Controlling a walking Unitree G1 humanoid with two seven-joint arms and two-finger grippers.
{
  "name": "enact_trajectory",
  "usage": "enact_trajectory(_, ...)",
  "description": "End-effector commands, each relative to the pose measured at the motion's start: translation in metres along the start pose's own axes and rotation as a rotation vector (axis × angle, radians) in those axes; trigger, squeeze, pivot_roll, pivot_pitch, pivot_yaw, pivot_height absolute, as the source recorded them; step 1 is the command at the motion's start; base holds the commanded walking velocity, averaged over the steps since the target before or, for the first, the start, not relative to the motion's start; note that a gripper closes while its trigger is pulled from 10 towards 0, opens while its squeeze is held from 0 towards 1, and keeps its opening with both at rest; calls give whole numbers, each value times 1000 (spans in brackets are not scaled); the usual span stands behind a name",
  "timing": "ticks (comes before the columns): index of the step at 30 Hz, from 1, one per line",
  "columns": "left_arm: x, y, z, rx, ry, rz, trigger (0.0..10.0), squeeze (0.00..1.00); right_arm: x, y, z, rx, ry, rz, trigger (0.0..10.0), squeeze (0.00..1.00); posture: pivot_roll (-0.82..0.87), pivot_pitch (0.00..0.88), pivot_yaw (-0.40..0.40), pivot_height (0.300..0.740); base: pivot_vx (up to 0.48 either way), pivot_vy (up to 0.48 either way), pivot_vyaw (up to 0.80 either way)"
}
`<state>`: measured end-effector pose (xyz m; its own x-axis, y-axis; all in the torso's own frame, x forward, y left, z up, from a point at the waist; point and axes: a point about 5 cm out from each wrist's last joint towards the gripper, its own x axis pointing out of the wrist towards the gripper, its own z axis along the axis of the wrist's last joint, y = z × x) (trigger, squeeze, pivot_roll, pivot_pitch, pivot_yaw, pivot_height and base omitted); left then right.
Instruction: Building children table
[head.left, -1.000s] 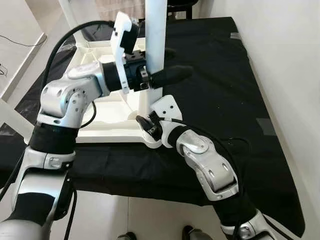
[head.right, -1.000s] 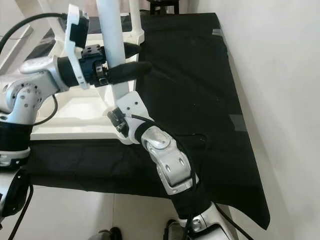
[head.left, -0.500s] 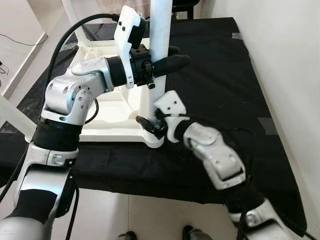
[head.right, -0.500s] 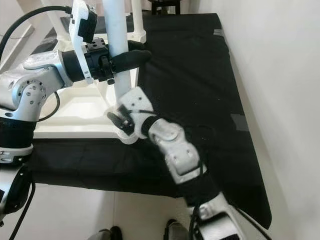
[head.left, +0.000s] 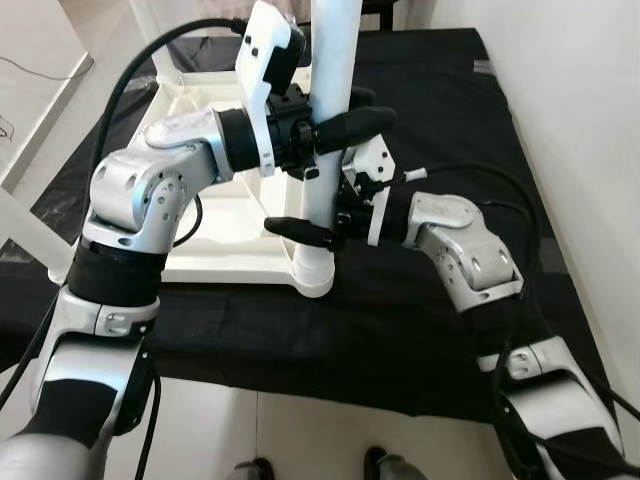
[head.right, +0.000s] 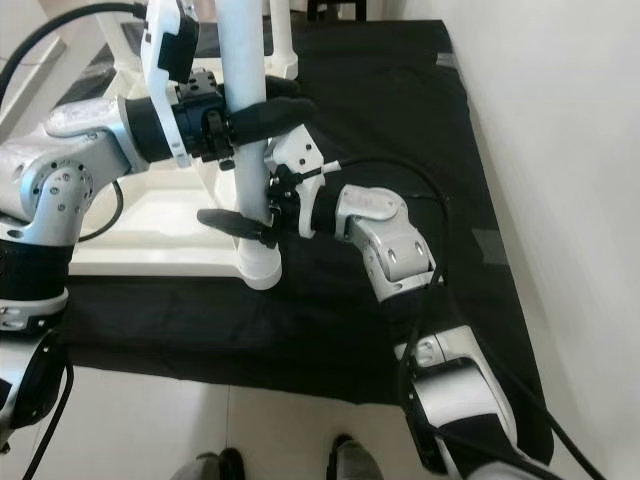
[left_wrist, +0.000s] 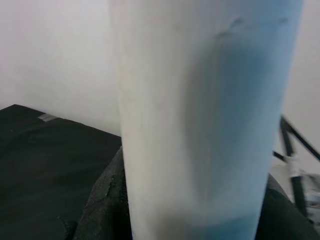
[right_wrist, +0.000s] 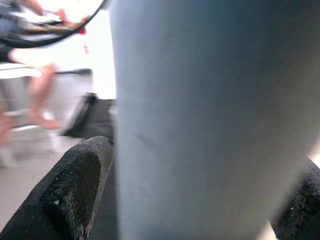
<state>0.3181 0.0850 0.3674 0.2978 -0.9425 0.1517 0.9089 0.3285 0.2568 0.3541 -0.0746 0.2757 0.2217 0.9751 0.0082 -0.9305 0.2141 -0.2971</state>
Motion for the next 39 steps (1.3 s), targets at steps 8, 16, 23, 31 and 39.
enact_trajectory(8,-2,-7,11,35,-52,-23,0,0,14,3,-8,-25,32,154,0,0,21,174,-4,740,0,0,0)
enact_trajectory(16,-1,-9,13,48,-58,-33,784,0,17,1,-14,-23,26,138,0,0,15,172,1,740,0,0,0)
enact_trajectory(23,-1,-7,14,24,-88,3,10000,1000,12,-6,-25,-28,65,12,0,0,2,176,-3,740,0,0,0)
enact_trajectory(31,-5,-3,20,38,-82,38,10000,0,6,16,-63,-18,325,-636,0,0,14,194,-35,740,0,0,0)
enact_trajectory(39,-9,3,18,37,-61,71,10000,0,7,20,-59,-11,269,-800,0,0,7,182,-24,740,0,0,0)
